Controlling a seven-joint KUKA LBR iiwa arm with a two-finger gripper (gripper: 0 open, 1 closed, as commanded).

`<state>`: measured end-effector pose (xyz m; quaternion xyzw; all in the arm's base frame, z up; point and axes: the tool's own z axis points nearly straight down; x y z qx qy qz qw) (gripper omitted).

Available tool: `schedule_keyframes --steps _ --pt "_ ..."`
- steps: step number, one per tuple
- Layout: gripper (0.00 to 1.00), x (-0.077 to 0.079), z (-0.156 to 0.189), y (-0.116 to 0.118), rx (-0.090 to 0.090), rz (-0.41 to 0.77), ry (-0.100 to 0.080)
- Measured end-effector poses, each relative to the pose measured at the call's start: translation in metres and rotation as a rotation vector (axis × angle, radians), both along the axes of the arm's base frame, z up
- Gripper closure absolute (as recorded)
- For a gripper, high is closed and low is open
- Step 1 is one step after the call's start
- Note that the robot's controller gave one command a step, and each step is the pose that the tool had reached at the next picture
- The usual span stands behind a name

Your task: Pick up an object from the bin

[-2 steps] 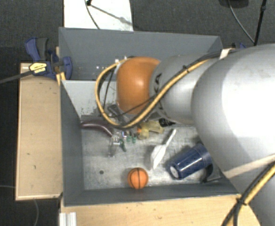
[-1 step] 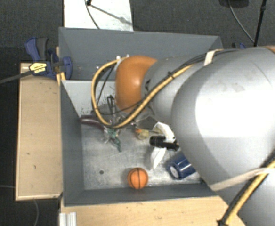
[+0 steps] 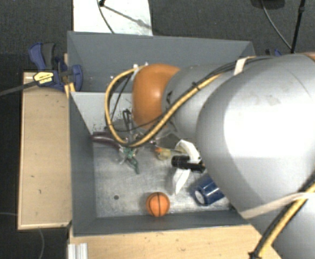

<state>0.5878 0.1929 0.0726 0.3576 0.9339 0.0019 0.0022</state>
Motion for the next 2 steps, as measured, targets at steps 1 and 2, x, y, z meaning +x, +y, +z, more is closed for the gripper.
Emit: schedule_keyframes --steps 1,2 --pt "1.0 -0.001 0.003 0.0 -0.001 0.001 0.003" --pt "1.0 -0.003 0.022 -0.001 -0.004 0.002 0.012"
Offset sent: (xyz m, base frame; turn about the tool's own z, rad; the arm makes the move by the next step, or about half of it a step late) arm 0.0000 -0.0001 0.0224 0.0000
